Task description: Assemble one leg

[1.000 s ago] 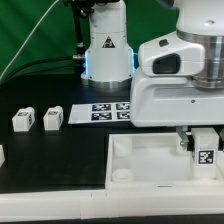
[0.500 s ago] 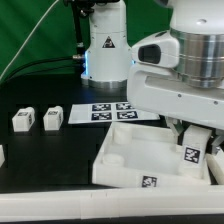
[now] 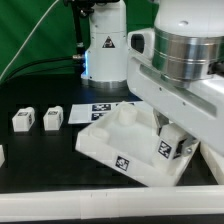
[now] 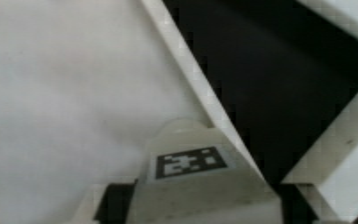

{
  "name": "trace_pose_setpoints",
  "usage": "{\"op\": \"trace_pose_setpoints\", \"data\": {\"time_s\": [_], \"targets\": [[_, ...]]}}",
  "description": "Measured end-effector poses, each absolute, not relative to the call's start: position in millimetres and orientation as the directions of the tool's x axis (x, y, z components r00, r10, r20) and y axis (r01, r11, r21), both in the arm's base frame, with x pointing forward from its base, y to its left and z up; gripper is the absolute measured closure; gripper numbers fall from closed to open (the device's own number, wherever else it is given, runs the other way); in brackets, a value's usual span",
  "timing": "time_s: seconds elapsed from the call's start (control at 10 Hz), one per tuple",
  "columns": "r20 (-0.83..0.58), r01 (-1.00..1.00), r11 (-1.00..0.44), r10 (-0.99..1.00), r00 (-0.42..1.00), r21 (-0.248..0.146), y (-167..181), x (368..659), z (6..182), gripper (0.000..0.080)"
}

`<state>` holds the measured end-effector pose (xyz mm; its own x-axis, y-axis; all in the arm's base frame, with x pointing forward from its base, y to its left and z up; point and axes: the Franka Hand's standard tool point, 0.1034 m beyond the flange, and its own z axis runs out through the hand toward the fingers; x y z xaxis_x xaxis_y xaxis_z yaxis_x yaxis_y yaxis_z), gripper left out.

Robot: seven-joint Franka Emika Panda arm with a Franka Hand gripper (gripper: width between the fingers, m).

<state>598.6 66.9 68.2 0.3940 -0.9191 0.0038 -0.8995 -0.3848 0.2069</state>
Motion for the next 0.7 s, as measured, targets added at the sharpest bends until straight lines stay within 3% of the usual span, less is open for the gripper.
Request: {"op": "trace_pose_setpoints", "data": {"time_s": [0.2, 0.3, 0.4, 0.5, 0.6, 0.7], "targets": [[0.031, -0.925, -0.281, -0.954, 0.298, 0.255, 59.3, 588.6, 67.7, 0.0488], [0.029, -0.923, -0.288, -0.952, 0.305, 0.254, 59.7, 588.9, 67.3, 0.0411], [0.029, -0.924, -0.288, -0.952, 0.305, 0.253, 60.0, 589.1, 67.1, 0.0273], [0.029, -0.923, -0.288, -0.952, 0.305, 0.253, 60.0, 589.1, 67.1, 0.0273], [0.029, -0.923, -0.288, -0.952, 0.305, 0.253, 60.0, 589.1, 67.1, 0.0173], [0.029, -0.923, -0.288, -0.952, 0.305, 0.253, 60.0, 589.1, 67.0, 0.0157]]}}
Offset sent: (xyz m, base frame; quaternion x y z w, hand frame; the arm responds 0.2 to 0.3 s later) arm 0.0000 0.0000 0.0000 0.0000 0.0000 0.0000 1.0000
